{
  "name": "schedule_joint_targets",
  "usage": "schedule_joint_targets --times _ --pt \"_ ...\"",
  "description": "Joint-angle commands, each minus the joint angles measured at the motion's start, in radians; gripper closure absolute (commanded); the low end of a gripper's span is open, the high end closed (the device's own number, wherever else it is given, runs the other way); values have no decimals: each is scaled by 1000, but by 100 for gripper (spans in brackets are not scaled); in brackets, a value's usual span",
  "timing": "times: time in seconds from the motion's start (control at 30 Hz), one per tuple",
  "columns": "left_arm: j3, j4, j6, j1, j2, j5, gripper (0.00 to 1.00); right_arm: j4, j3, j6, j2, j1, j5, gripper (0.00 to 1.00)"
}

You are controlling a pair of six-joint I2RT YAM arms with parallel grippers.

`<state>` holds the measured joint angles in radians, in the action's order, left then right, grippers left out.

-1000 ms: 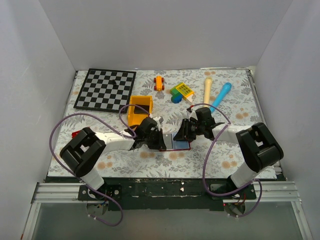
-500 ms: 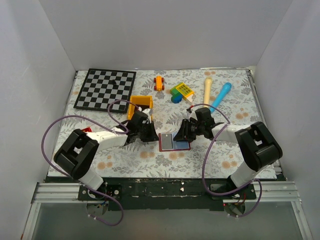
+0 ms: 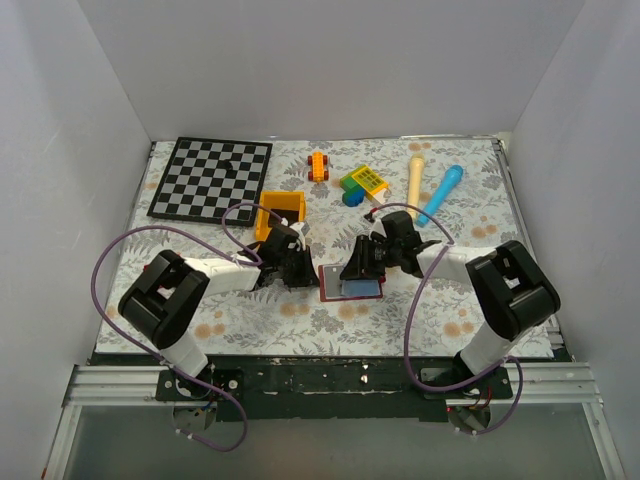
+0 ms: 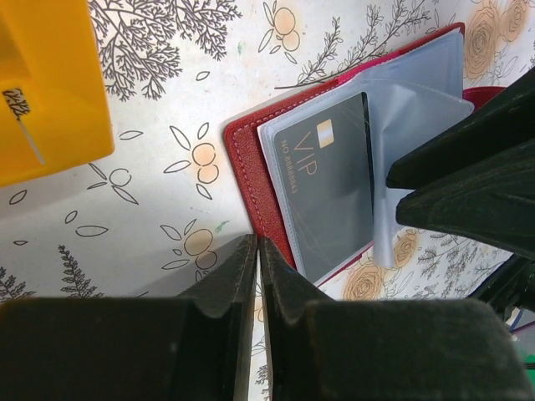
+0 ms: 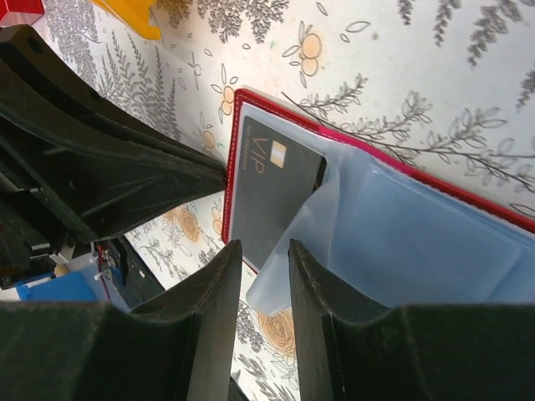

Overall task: Put the credit cards into the card holder
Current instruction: Insert the credit card into the card holder.

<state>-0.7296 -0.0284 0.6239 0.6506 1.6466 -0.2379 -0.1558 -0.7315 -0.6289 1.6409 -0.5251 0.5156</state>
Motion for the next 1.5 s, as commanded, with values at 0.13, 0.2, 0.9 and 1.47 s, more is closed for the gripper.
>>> schedule_joint_targets --times 0.13,0.2,0.9,1.47 --pt "6 35 -10 15 30 -3 94 2 -86 -2 57 -62 -17 62" --pt "9 35 -7 17 28 -5 94 -1 -98 -5 71 -69 -16 62" --pt "15 1 7 18 36 -14 95 -78 -183 76 84 -104 55 62" --pt "7 -7 5 18 44 -21 95 299 -11 103 -219 -62 -351 63"
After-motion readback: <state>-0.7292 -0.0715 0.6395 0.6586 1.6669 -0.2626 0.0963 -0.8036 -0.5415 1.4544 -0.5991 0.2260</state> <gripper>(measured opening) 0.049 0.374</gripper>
